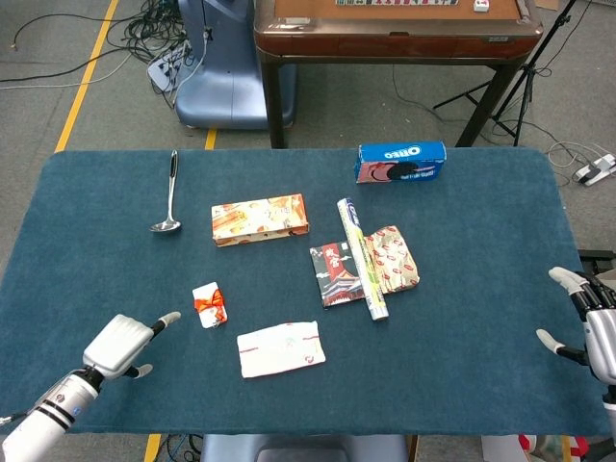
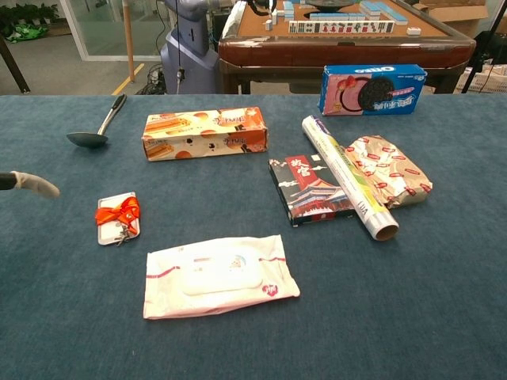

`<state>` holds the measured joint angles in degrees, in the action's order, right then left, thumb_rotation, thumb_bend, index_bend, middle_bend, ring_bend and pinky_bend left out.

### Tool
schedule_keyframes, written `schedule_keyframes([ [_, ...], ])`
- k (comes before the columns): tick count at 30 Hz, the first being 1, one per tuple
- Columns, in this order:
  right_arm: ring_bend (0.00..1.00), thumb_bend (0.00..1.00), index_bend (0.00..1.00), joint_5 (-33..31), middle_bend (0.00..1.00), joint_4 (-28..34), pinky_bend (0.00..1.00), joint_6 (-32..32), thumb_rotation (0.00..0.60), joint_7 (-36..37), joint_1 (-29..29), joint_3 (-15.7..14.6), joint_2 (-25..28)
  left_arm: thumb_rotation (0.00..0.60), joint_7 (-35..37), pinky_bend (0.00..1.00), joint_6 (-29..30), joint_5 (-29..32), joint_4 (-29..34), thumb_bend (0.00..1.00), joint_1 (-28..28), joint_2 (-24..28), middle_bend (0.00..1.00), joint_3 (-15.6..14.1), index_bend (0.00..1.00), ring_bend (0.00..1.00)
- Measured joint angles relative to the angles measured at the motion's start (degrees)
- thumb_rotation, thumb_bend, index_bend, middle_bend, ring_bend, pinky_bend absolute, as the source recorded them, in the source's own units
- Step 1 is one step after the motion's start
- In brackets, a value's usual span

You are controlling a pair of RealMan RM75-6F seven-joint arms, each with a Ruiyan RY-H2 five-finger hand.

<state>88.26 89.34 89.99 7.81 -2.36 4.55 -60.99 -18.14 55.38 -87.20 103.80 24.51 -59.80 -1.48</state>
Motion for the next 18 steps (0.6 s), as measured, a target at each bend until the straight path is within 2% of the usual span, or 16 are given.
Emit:
schedule_keyframes([
  [9, 0.16, 0.06, 0.2, -0.2, 0.23, -0.2, 0.27, -0.3, 0.6, 0.8, 0.0, 0.0, 0.2, 0.6, -7.4, 1.0, -4.8, 9.7, 2.7, 0.19, 4.7, -2.8, 0.98, 2.8, 0.17, 0.87],
  [18, 0.16, 0.06, 0.2, 0.0, 0.23, -0.3, 0.27, -0.2, 0.6, 1.3, 0.1, 0.0, 0.4, 0.6, -15.0, 1.0, -6.9, 17.2, 4.3, 0.2, 8.1, -4.4, 1.0, 2.7, 0.21, 0.93],
])
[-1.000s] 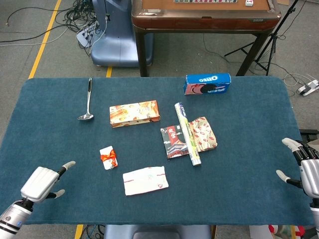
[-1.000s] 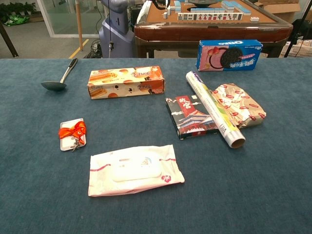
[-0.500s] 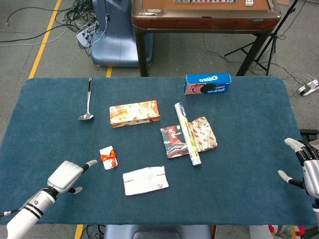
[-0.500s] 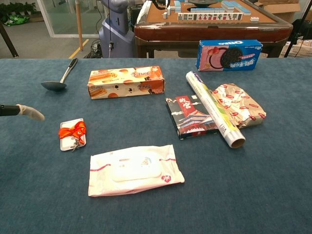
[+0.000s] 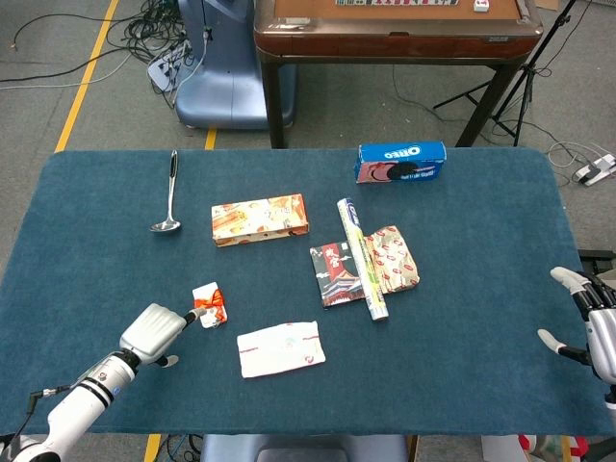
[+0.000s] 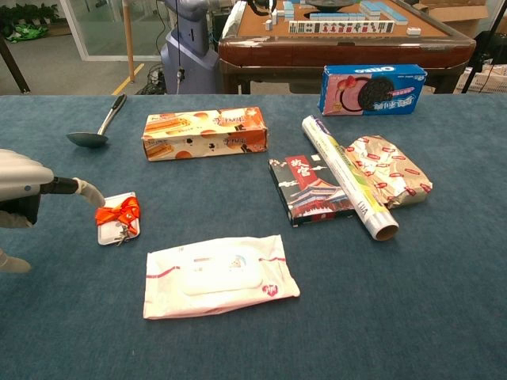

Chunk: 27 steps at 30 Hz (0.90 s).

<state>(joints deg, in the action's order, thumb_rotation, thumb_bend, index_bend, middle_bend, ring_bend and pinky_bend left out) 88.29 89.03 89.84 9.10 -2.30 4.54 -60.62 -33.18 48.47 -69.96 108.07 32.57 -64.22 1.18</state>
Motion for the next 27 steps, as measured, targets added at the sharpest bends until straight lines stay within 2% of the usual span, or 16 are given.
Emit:
schedule_keyframes([
  [16, 0.16, 0.06, 0.2, -0.1, 0.23, -0.3, 0.27, 0.1, 0.6, 1.0, 0.2, 0.1, 0.2, 0.6, -10.0, 1.0, 0.0, 15.1, 1.6, 0.2, 7.3, -2.9, 1.0, -1.6, 0.22, 0.94],
  [27, 0.16, 0.06, 0.2, 0.1, 0.23, -0.3, 0.27, 0.1, 0.6, 1.3, 0.2, 0.0, 0.3, 0.6, -12.9, 1.0, 1.4, 21.5, 0.2, 0.2, 11.2, -5.2, 1.0, -3.3, 0.22, 0.94],
])
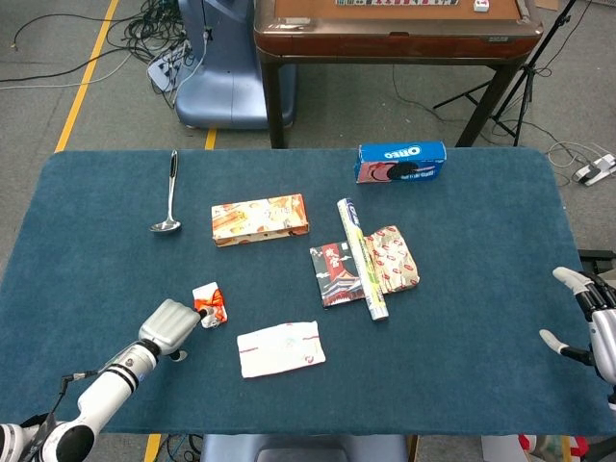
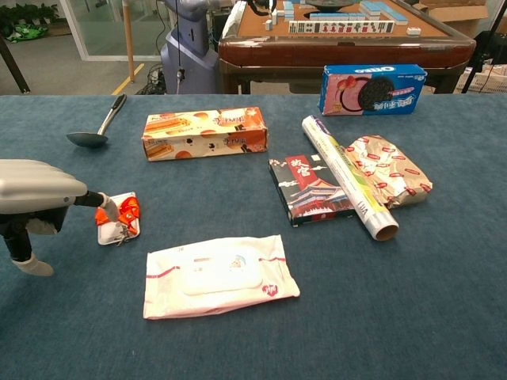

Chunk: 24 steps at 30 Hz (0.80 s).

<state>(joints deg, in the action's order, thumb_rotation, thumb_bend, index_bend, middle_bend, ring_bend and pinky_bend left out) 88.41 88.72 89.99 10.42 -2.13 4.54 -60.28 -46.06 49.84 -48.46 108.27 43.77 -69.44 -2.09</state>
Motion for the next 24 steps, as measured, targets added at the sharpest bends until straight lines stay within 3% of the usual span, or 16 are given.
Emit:
schedule_keyframes([
  [24, 0.16, 0.06, 0.2, 0.0, 0.23, -0.4, 0.27, 0.5, 0.6, 1.3, 0.3, 0.1, 0.3, 0.6, -1.2, 1.0, 1.5, 7.7, -2.0, 0.2, 7.6, -4.2, 1.0, -1.3, 0.21, 0.94],
])
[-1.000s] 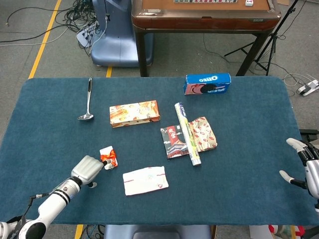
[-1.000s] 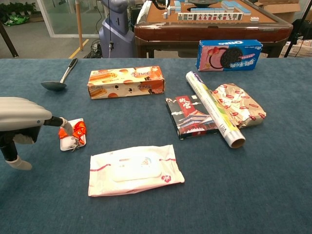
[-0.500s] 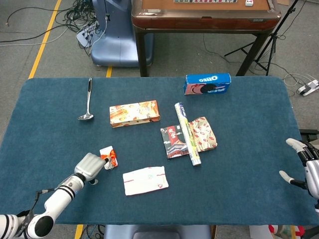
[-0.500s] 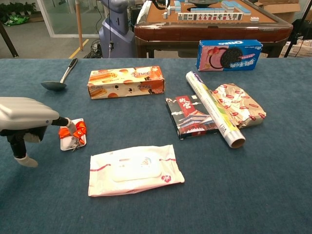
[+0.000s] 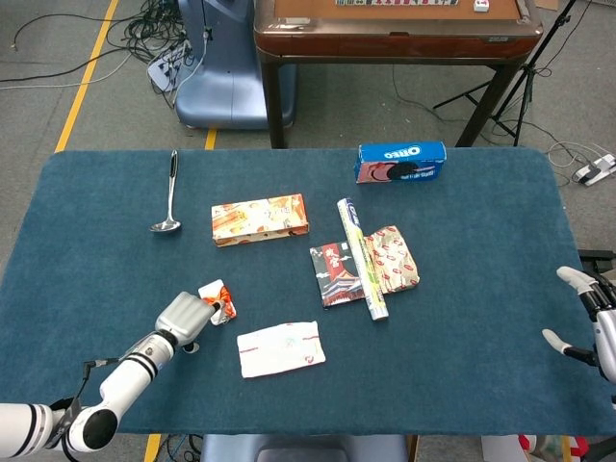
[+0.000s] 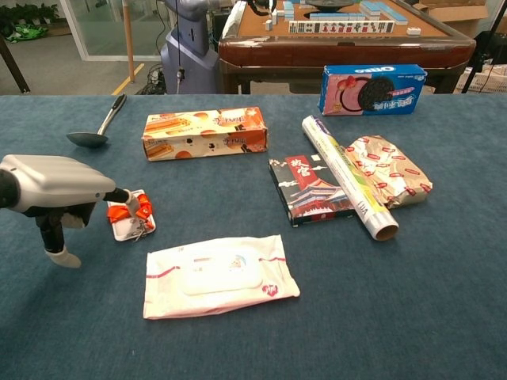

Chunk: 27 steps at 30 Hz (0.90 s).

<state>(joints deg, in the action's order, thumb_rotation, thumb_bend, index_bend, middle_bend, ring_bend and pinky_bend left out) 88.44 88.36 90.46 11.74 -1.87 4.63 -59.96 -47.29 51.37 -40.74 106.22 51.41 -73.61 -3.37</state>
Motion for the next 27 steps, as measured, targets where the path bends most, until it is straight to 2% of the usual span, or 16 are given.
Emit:
schedule_keyframes([
  [15, 0.16, 0.06, 0.2, 0.1, 0.23, 0.0, 0.27, 0.1, 0.6, 0.1, 0.1, 0.0, 0.0, 0.6, 0.1, 1.0, 1.8, 0.8, 0.1, 0.2, 2.3, -1.9, 1.0, -0.4, 0.16, 0.94],
  [27, 0.16, 0.06, 0.2, 1.1, 0.23, 0.1, 0.27, 0.6, 0.6, 0.0, 0.2, -0.5, 0.0, 0.6, -1.1, 1.0, 3.5, 2.4, 1.7, 0.2, 4.2, -3.5, 1.0, -0.6, 0.15, 0.95],
])
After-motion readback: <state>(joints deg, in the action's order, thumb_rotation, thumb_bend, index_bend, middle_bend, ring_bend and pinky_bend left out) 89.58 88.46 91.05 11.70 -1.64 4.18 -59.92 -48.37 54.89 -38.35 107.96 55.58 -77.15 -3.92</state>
